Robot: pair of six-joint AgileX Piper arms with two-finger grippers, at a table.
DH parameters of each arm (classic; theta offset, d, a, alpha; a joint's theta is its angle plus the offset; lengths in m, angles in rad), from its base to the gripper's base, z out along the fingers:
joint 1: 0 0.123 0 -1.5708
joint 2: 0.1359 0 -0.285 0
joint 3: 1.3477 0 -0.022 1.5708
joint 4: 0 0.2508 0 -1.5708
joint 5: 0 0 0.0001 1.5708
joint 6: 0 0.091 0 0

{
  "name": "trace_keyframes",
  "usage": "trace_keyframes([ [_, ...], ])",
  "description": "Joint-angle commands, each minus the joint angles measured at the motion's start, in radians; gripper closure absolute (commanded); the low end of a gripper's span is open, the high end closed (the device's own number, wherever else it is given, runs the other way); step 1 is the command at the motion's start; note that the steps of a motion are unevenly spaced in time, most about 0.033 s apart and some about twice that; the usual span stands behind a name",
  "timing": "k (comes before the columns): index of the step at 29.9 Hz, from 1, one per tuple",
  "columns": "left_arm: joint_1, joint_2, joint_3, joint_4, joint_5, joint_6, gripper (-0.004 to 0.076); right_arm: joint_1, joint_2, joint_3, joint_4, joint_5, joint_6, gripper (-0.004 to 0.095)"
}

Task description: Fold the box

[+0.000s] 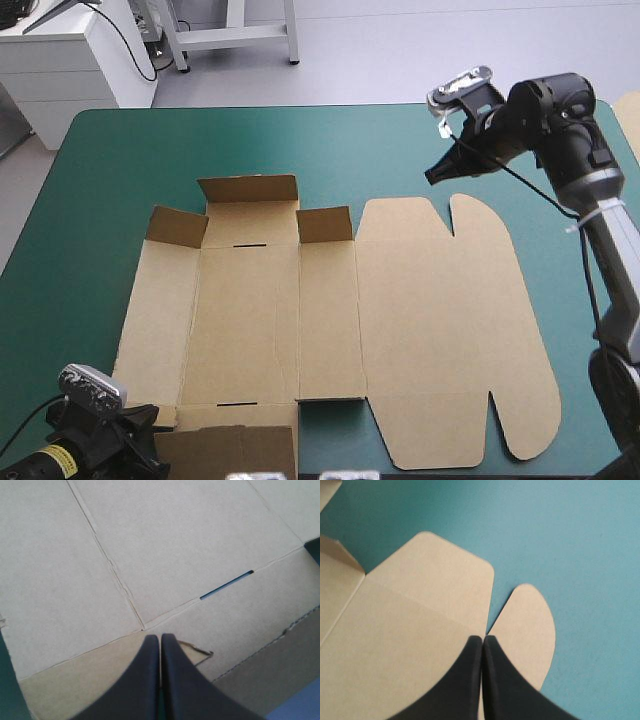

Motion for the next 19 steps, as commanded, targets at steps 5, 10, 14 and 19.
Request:
trace_keyframes([
  [5,0.002,0.01,-0.024,-0.02,-0.055,0.002,0.0731,-0.007,-0.275,0.347,-0.006,-0.112,-0.028,0.0923],
  [10,0.002,0.01,-0.031,-0.018,-0.055,0.002,0.0731,-0.007,-0.478,0.604,-0.006,-0.189,-0.028,0.0923],
  [14,0.002,0.01,-0.074,-0.018,-0.055,0.002,0.0731,-0.007,-0.649,0.765,-0.006,-0.229,-0.026,0.0923],
  [19,0.002,0.03,-0.18,-0.006,-0.049,0.002,0.0731,-0.007,-0.842,0.887,-0.006,-0.233,0.041,0.0923],
])
